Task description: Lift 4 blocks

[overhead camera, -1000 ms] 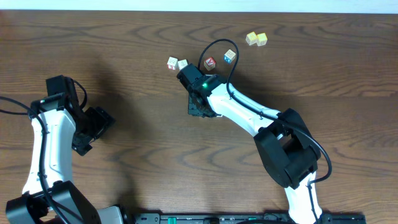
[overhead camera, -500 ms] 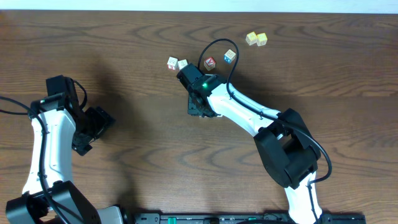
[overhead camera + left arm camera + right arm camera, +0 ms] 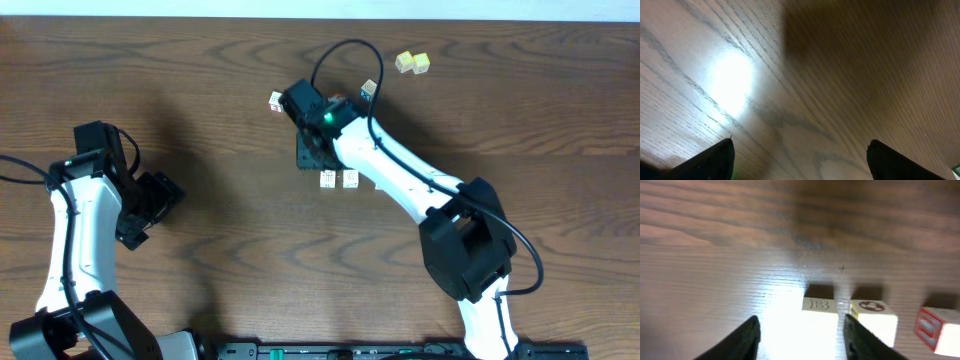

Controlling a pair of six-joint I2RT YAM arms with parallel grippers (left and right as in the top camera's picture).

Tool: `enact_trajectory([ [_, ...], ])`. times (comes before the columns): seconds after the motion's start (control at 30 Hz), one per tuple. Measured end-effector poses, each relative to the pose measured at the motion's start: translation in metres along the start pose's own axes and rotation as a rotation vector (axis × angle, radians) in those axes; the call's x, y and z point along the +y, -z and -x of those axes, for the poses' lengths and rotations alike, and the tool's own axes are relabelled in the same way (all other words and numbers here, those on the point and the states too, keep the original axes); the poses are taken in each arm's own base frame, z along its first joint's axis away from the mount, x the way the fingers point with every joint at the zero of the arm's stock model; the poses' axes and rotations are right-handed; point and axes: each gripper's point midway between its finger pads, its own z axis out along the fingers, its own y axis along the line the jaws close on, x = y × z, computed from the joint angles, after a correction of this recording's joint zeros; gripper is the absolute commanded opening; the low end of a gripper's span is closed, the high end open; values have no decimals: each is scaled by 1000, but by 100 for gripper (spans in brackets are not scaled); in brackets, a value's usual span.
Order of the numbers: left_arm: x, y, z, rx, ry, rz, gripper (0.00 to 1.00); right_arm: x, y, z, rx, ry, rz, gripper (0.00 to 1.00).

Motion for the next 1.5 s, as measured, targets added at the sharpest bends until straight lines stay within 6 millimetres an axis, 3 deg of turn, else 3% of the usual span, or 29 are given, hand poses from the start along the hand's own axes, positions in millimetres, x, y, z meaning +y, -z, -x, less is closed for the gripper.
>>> enact_trajectory([
  [0.07,-3,0,-2,11,-29,-19,81,1,13,8,-5,8,6,62],
  [0.1,-6,0,-3,18,-48,-35,80,0,20,12,-6,11,7,71],
  [0.13,-10,0,-6,29,-72,-55,78,-2,28,15,2,10,9,92],
  [0.17,-14,0,-8,36,-92,-71,77,-4,35,19,7,16,16,99],
  [0.27,-28,-1,-16,53,-166,-115,74,-15,55,34,28,42,62,99],
  [0.33,-37,-5,-22,59,-212,-134,66,-27,66,41,58,78,105,99],
  [0.37,-42,-7,-26,60,-238,-141,62,-34,70,42,79,99,123,89],
  [0.4,-47,-9,-30,63,-265,-149,60,-44,73,42,109,126,142,70],
  [0.43,-52,-12,-34,65,-293,-156,57,-53,76,42,133,142,153,42],
  [0.47,-57,-15,-39,65,-318,-163,53,-62,77,39,158,146,157,21],
  [0.5,-61,-18,-43,67,-339,-171,50,-76,79,37,190,147,158,6],
  [0.53,-70,-23,-50,69,-374,-192,45,-88,80,35,217,140,155,1],
  [0.63,-89,-34,-70,78,-439,-235,21,-124,83,31,283,94,146,1],
  [0.83,-115,-47,-103,98,-499,-285,19,-211,93,25,380,-88,82,1],
  [0.97,-124,-47,-113,99,-519,-301,7,-266,99,21,404,-225,56,1],
  [1.03,-127,-47,-112,89,-524,-305,12,-287,101,20,401,-281,53,1],
  [1.1,-126,-48,-109,74,-519,-295,24,-300,101,15,402,-320,50,1],
  [1.13,-125,-48,-107,62,-518,-283,34,-304,101,13,400,-330,50,1],
  [1.2,-123,-50,-103,42,-512,-262,73,-307,100,8,384,-341,53,1],
  [1.27,-120,-51,-99,26,-504,-245,80,-304,102,1,347,-339,68,1],
  [1.37,-119,-51,-97,14,-500,-231,82,-298,108,-10,275,-333,87,4],
  [1.47,-118,-52,-98,19,-499,-230,84,-294,113,-24,196,-338,98,26],
  [1.5,-119,-51,-98,20,-500,-235,85,-293,111,-27,158,-342,101,26],
])
